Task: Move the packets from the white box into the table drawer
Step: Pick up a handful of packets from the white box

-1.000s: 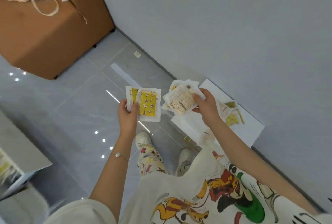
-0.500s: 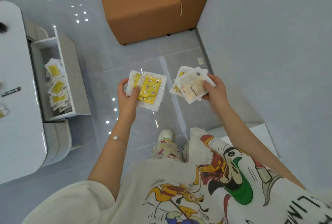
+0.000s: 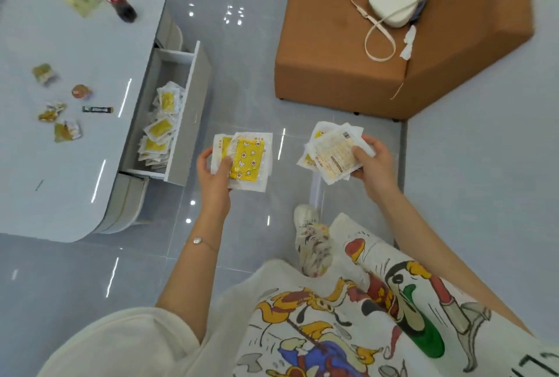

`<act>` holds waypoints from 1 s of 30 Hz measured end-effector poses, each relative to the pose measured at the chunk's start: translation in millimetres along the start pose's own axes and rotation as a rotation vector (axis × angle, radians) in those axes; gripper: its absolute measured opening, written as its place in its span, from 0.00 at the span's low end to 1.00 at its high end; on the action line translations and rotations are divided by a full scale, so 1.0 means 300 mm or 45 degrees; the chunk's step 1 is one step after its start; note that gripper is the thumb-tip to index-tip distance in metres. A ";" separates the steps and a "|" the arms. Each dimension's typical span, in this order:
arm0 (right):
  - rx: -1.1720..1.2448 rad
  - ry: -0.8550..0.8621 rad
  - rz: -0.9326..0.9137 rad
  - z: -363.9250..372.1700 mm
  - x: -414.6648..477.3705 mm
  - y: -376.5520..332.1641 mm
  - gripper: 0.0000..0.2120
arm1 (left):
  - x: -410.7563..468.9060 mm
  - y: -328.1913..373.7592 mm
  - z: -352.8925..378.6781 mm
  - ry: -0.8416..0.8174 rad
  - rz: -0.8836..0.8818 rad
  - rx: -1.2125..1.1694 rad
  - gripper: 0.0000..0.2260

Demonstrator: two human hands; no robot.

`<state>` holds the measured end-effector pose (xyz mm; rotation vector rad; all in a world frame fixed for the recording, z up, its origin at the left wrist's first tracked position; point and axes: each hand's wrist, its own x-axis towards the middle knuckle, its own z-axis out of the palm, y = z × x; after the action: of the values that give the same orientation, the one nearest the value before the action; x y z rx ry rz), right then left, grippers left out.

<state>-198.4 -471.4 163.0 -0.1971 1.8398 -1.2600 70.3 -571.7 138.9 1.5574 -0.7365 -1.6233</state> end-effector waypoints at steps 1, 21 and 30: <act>-0.024 -0.034 0.004 0.030 0.036 -0.030 0.13 | 0.015 0.022 0.007 0.054 -0.008 -0.033 0.17; -0.291 -0.531 0.031 0.881 0.498 -0.432 0.14 | 0.483 0.276 -0.255 0.629 -0.013 -0.490 0.16; -0.489 -0.593 0.100 1.370 0.652 -0.456 0.15 | 0.785 0.368 -0.440 0.719 -0.131 -0.557 0.15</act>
<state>-63.2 -925.1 120.7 -0.5716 1.6394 -0.7182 221.8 -815.4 87.0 1.6200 0.0033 -1.2084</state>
